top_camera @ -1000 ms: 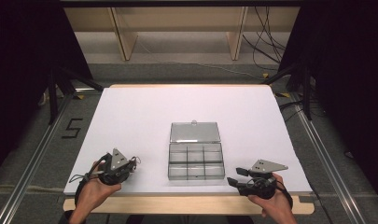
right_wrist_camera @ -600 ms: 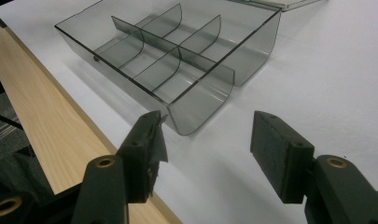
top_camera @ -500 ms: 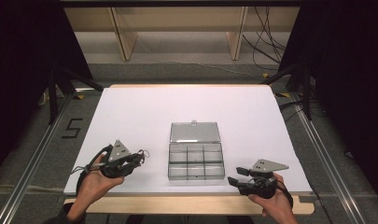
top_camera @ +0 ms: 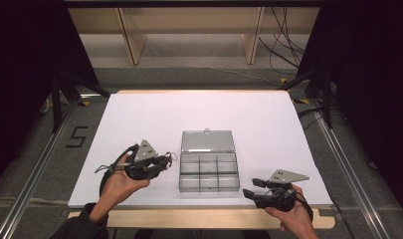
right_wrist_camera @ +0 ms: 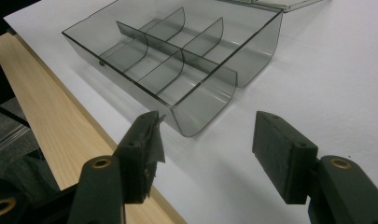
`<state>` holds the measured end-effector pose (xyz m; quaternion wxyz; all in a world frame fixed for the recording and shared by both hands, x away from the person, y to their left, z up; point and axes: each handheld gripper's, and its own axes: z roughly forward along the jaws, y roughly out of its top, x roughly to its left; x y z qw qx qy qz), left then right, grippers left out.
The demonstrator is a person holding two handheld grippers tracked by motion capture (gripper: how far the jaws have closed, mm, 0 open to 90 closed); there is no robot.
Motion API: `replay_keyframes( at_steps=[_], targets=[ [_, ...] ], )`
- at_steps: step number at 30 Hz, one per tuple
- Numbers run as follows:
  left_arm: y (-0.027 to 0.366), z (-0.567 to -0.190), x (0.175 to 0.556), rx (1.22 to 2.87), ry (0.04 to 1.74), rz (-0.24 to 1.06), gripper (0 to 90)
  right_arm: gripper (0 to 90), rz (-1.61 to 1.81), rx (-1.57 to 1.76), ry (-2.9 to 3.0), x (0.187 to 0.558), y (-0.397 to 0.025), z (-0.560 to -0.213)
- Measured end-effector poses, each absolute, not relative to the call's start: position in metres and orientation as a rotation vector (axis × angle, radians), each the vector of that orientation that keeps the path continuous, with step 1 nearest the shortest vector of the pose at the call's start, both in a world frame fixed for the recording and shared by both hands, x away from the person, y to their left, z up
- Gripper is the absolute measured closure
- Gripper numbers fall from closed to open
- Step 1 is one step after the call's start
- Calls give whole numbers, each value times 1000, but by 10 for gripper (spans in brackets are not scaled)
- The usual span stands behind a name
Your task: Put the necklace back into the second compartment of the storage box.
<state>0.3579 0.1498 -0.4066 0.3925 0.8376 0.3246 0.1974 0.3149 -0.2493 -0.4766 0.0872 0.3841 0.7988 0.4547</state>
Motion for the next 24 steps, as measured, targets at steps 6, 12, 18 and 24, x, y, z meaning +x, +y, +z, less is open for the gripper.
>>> replay_keyframes(
  at_steps=[6,12,18,24],
  targets=[
    [126,-400,365,2133,778,473,781,375,1338,1162,2366,316,-251,-477],
    [108,-400,374,2149,750,449,781,308,1337,1184,2365,317,-251,-479],
    [92,-399,380,2154,730,430,780,261,1335,1219,2360,319,-251,-480],
    [77,-398,387,2160,718,413,781,246,1386,1203,2357,318,-251,-480]
  ],
)
